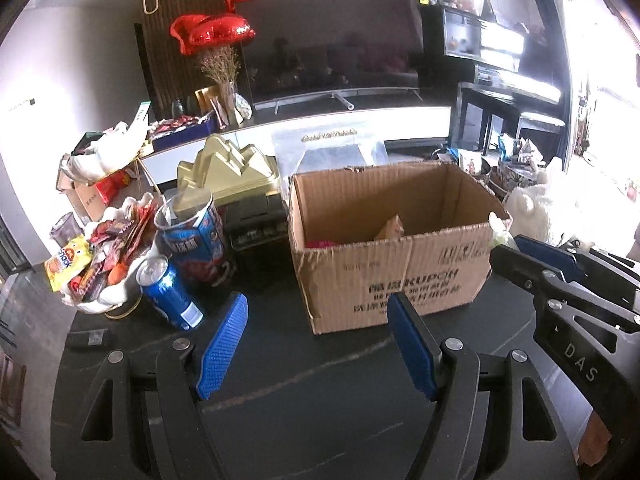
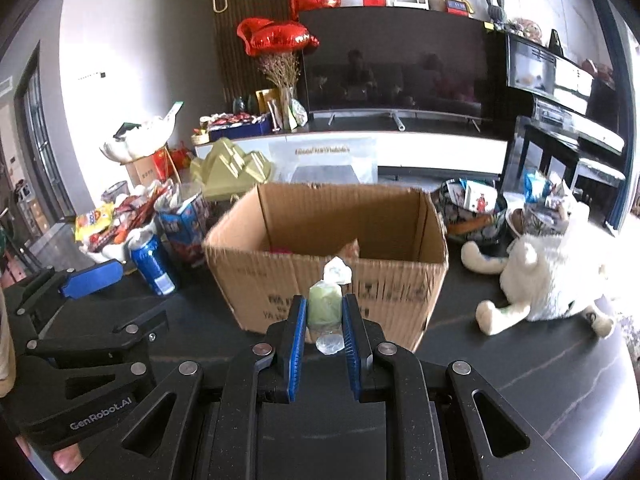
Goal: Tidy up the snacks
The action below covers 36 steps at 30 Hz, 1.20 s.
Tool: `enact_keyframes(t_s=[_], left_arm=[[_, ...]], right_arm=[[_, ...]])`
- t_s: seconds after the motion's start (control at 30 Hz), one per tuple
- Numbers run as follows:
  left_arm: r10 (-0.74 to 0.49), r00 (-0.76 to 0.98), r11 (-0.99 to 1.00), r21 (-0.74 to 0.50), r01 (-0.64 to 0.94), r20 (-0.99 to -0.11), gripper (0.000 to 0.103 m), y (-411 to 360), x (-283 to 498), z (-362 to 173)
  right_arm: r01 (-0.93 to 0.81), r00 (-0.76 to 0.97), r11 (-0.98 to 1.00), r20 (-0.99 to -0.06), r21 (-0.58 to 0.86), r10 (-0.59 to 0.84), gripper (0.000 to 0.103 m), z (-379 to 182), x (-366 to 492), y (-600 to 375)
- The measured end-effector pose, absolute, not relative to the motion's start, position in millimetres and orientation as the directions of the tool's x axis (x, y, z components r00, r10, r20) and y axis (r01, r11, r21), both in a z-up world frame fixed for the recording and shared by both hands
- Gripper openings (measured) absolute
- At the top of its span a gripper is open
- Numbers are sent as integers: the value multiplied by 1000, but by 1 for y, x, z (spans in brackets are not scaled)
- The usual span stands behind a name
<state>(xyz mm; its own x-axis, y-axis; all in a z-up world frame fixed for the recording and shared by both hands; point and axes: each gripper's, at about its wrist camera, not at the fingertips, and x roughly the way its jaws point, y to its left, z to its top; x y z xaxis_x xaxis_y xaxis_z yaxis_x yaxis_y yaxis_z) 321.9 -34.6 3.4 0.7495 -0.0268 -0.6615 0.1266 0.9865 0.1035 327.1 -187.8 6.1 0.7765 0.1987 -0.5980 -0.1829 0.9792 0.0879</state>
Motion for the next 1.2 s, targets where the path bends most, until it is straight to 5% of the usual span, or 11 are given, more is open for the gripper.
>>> enact_keyframes(t_s=[0.6, 0.73, 0.9, 1.2], left_arm=[[-8, 759, 986, 122, 115, -651, 72, -34, 385, 19], [4, 760, 987, 123, 101, -650, 72, -33, 393, 20], [17, 772, 987, 133, 88, -636, 74, -32, 383, 20], [10, 817, 989, 125, 76, -577, 88, -33, 328, 35]], right_arm=[[-171, 775, 983, -606, 72, 180, 20, 15, 398, -182], [-141, 777, 988, -612, 61, 148, 51, 17, 410, -184], [-115, 786, 992, -606, 55, 125, 51, 18, 401, -191], [-85, 803, 995, -588, 51, 99, 69, 23, 349, -203]])
